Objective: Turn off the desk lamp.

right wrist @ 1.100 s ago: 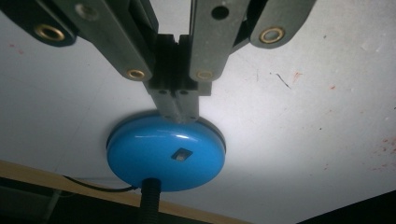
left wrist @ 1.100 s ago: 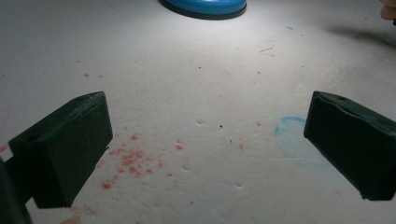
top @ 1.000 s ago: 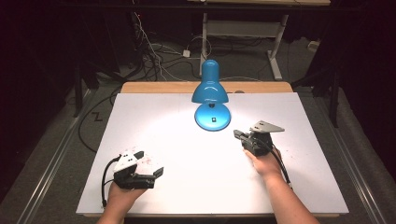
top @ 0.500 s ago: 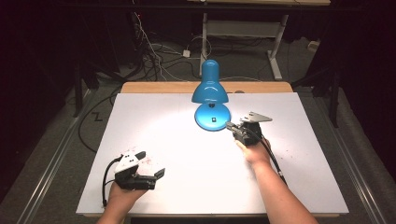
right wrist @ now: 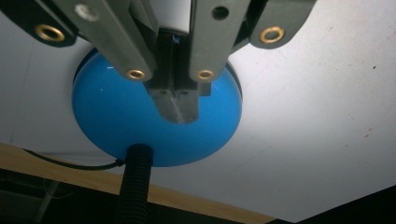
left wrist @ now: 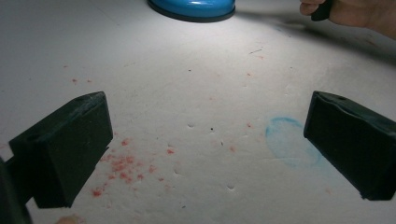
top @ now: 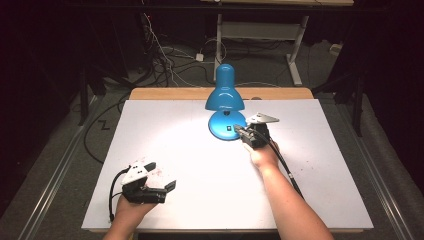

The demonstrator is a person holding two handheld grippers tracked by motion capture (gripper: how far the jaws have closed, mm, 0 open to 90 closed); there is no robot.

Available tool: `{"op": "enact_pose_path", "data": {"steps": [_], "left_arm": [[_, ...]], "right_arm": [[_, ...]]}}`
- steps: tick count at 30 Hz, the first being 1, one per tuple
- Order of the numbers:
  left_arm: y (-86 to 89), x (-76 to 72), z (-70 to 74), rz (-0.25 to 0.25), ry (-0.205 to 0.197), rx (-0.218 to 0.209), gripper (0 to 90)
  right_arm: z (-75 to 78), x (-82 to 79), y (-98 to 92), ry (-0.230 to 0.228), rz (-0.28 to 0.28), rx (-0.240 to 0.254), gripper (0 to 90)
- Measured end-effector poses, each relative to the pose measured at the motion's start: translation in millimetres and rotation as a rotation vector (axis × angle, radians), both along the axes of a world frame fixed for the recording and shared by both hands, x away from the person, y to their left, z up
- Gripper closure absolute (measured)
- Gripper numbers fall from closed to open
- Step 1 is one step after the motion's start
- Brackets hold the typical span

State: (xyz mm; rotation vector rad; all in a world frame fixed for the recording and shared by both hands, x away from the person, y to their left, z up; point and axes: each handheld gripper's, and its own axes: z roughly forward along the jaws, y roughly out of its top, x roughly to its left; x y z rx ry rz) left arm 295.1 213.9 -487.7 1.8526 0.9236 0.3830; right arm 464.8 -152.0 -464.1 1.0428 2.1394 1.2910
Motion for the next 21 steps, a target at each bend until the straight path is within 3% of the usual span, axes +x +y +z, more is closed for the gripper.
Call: {"op": "enact_pose_path", "data": {"steps": [11,21], "left_arm": [[0.7,1.2,-0.5,-0.004,0.003,-0.003,0.5],[1.4,1.1,-0.1,-0.005,0.002,-0.007,0.5]], "right_arm": [[-7.0,18.3,10.4,0.021,-0.017,-0.001,90.0],[-7.1,24.1,16.8,0.031,-0.025,0.0,90.0]]}}
